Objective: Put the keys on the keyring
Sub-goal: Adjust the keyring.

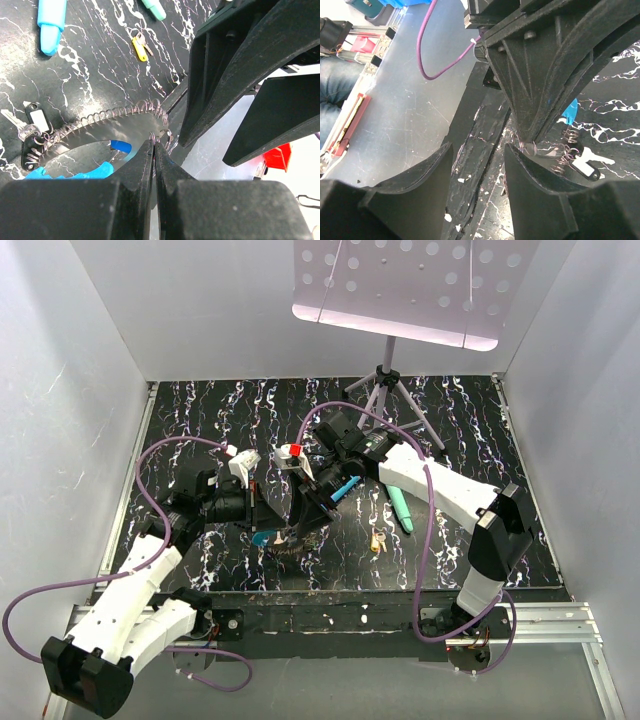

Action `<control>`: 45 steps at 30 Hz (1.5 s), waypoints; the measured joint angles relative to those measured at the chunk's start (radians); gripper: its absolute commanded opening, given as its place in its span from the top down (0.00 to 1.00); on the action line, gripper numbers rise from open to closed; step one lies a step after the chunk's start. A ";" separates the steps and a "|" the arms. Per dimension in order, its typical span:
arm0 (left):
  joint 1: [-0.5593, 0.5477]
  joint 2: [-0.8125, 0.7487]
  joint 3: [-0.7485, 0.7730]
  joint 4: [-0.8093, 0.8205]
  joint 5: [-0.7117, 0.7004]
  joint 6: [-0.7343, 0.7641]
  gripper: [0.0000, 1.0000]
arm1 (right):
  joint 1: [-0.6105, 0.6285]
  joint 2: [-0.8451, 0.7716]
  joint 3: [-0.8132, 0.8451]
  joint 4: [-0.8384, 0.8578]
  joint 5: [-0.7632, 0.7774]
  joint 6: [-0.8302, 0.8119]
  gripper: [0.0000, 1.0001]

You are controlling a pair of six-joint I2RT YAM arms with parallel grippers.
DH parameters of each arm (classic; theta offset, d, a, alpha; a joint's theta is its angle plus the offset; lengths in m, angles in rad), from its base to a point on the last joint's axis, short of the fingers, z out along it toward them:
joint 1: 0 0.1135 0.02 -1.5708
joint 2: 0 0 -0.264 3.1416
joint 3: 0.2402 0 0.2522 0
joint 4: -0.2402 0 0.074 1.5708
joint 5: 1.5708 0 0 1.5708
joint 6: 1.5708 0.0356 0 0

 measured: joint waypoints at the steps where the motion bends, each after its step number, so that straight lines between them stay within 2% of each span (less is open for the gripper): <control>1: 0.000 0.000 -0.002 -0.001 0.000 -0.001 1.00 | 0.000 0.000 0.000 0.000 0.000 0.000 0.46; 11: 0.000 -0.003 -0.003 0.003 0.008 -0.004 1.00 | 0.001 0.001 0.000 0.000 0.014 0.004 0.46; 20: 0.000 -0.003 -0.003 0.003 0.010 -0.004 1.00 | 0.002 0.005 0.000 -0.001 0.017 0.001 0.51; 33: 0.000 -0.004 -0.005 0.004 0.010 -0.004 1.00 | 0.021 0.005 0.000 -0.084 0.011 -0.080 0.54; 37: 0.000 -0.005 -0.016 0.007 0.010 -0.004 1.00 | 0.027 0.005 0.000 -0.126 0.002 -0.126 0.54; 45: 0.000 -0.014 -0.021 0.008 0.015 0.008 1.00 | 0.030 0.005 0.030 -0.176 -0.003 -0.158 0.47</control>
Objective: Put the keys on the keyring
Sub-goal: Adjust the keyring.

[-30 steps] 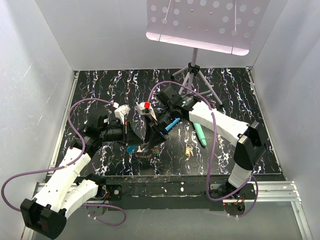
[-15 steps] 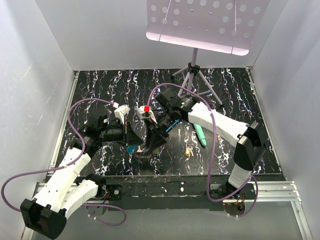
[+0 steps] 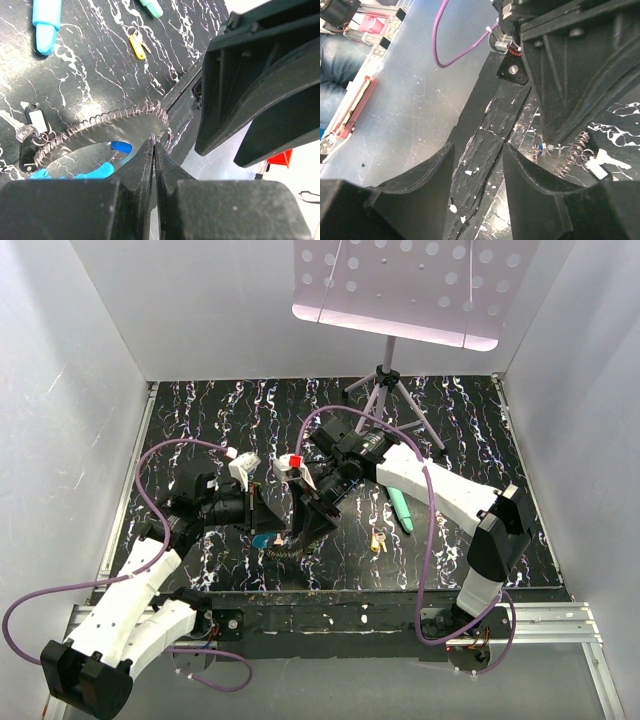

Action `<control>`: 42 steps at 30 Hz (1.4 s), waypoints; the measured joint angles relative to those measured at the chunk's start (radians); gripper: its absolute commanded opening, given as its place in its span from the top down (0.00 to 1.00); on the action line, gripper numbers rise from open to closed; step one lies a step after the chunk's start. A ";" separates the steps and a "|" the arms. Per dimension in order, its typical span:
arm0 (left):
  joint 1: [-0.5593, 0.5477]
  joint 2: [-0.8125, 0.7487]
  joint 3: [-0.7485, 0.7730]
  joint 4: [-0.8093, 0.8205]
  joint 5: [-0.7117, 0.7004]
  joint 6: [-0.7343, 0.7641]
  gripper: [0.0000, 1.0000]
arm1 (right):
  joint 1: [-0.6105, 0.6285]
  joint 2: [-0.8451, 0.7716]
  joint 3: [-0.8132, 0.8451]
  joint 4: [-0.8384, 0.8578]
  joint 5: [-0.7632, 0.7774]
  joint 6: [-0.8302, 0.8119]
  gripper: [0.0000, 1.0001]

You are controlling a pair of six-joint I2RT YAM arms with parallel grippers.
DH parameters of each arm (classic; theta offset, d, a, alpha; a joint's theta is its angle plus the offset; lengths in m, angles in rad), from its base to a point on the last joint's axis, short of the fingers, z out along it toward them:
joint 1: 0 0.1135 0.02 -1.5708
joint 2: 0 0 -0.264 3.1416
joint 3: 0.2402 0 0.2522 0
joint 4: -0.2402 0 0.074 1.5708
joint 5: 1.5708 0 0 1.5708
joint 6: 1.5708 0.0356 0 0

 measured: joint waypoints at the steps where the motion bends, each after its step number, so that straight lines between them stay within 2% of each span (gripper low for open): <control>1: 0.000 -0.005 -0.002 0.000 0.001 0.003 1.00 | -0.001 0.000 0.010 0.001 0.002 0.003 0.46; 9: 0.000 -0.024 -0.013 0.003 0.021 0.016 1.00 | -0.013 0.010 0.028 0.059 0.061 0.065 0.43; 15: 0.000 -0.024 -0.013 0.003 0.026 0.015 1.00 | -0.011 0.050 0.030 0.082 0.089 0.084 0.48; 24: -0.005 -0.024 -0.014 0.002 0.024 0.014 1.00 | -0.009 0.037 0.005 0.076 0.070 0.040 0.53; 42: -0.005 -0.024 -0.016 0.008 0.009 0.006 1.00 | 0.050 0.003 -0.032 0.025 0.031 -0.010 0.52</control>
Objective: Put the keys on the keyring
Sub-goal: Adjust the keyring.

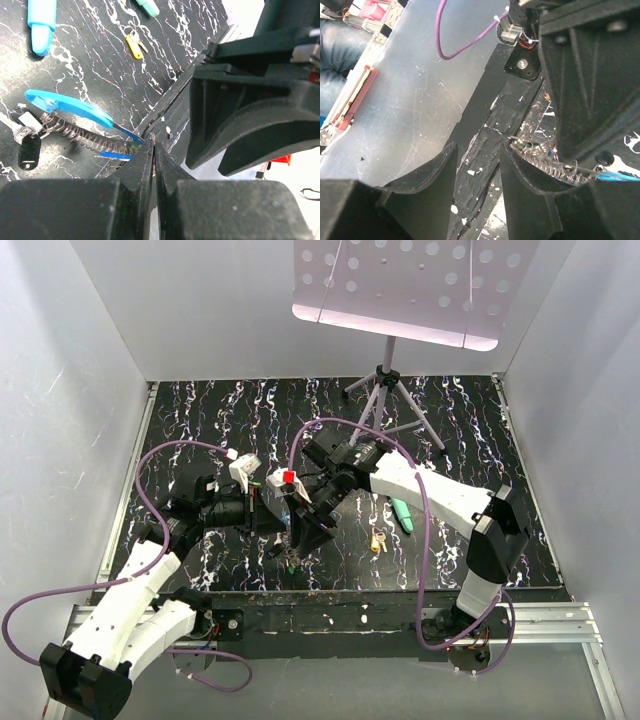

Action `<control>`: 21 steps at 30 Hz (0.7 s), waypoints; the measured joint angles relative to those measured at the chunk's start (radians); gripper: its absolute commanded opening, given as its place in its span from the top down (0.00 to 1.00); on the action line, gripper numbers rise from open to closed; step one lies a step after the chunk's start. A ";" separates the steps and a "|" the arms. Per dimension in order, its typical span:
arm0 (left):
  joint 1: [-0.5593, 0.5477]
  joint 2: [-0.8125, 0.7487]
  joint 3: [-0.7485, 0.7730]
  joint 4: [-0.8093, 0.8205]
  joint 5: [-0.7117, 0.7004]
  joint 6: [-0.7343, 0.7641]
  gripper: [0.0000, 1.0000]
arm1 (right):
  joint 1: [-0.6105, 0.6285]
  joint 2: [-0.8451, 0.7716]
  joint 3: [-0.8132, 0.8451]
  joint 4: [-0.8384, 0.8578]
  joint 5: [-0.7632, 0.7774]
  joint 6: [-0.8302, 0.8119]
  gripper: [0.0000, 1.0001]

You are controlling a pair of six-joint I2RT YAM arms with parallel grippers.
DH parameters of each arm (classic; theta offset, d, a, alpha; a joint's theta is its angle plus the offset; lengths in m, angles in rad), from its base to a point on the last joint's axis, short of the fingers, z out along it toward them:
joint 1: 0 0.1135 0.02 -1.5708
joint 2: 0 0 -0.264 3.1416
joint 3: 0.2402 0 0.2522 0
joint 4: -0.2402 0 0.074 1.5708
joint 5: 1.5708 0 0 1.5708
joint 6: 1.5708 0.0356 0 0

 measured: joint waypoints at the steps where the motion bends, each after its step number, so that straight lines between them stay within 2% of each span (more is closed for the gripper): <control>1: 0.000 0.000 -0.001 0.003 0.000 0.000 1.00 | 0.003 0.000 0.000 -0.001 0.000 -0.001 0.52; 6: 0.000 -0.017 -0.026 0.023 0.010 0.004 1.00 | -0.003 -0.002 0.008 -0.021 -0.015 0.002 0.52; 10: 0.000 -0.056 -0.057 0.035 0.032 0.021 1.00 | -0.061 -0.002 0.044 -0.031 -0.035 0.016 0.52; 15: 0.000 -0.093 -0.079 0.067 0.066 0.036 1.00 | -0.130 -0.005 0.056 0.025 -0.025 0.083 0.53; 21: 0.000 -0.104 -0.079 0.090 0.087 0.057 1.00 | -0.115 0.012 0.056 0.093 -0.021 0.146 0.54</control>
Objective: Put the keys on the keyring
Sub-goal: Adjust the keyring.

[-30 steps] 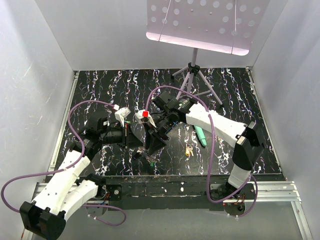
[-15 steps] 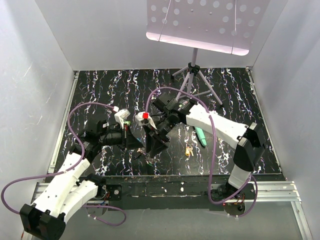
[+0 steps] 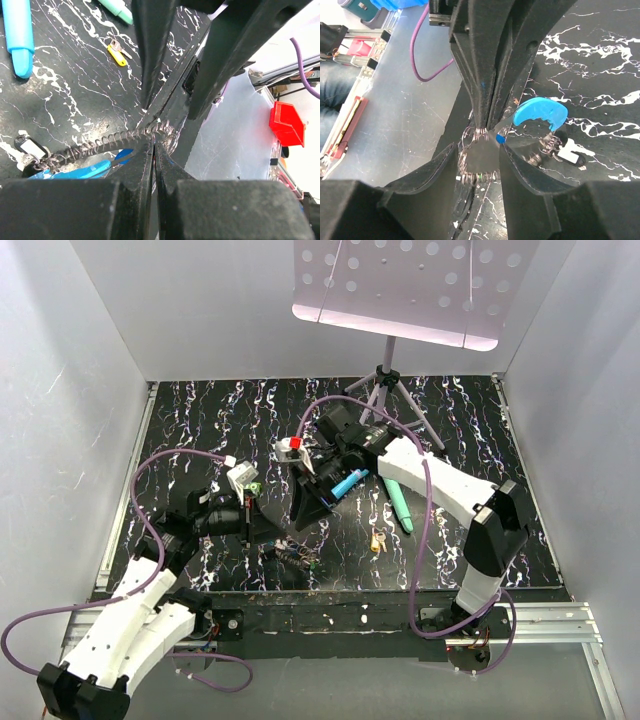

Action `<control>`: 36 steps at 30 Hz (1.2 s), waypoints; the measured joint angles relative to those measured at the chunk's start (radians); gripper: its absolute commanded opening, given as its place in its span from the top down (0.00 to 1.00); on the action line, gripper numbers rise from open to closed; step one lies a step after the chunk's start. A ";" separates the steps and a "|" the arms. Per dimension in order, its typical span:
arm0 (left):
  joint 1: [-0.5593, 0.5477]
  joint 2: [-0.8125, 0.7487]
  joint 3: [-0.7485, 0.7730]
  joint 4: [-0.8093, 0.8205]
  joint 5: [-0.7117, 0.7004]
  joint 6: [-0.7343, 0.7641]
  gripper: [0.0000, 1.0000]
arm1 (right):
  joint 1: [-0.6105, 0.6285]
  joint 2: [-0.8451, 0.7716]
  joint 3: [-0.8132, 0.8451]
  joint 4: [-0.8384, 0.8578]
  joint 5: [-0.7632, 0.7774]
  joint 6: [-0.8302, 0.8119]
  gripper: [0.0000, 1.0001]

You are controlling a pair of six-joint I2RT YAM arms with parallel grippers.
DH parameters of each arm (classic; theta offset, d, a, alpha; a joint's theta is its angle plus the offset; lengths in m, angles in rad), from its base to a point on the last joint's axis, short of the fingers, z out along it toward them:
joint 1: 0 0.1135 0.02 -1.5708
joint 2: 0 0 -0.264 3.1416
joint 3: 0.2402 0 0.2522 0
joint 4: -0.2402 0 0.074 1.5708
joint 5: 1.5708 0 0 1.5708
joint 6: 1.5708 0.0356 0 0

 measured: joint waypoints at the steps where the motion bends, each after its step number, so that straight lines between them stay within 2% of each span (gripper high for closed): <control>1: 0.000 -0.005 0.000 0.001 0.001 0.003 1.00 | 0.008 0.008 0.000 0.008 0.001 0.007 0.55; 8: 0.000 -0.041 0.000 0.007 0.001 0.023 1.00 | 0.043 0.034 0.000 0.025 0.003 0.026 0.57; 14: 0.000 -0.046 0.000 0.010 0.001 0.024 1.00 | 0.048 0.035 0.000 0.039 0.002 0.030 0.64; 25: 0.000 -0.051 0.000 0.016 0.001 0.023 1.00 | 0.048 0.037 0.000 0.040 0.002 0.039 0.70; 33: 0.000 -0.052 0.000 0.018 0.002 0.023 1.00 | 0.060 0.037 0.000 0.040 0.003 0.038 0.77; 36: 0.000 -0.053 0.000 0.018 0.003 0.023 1.00 | 0.061 0.038 0.000 0.040 0.003 0.037 0.84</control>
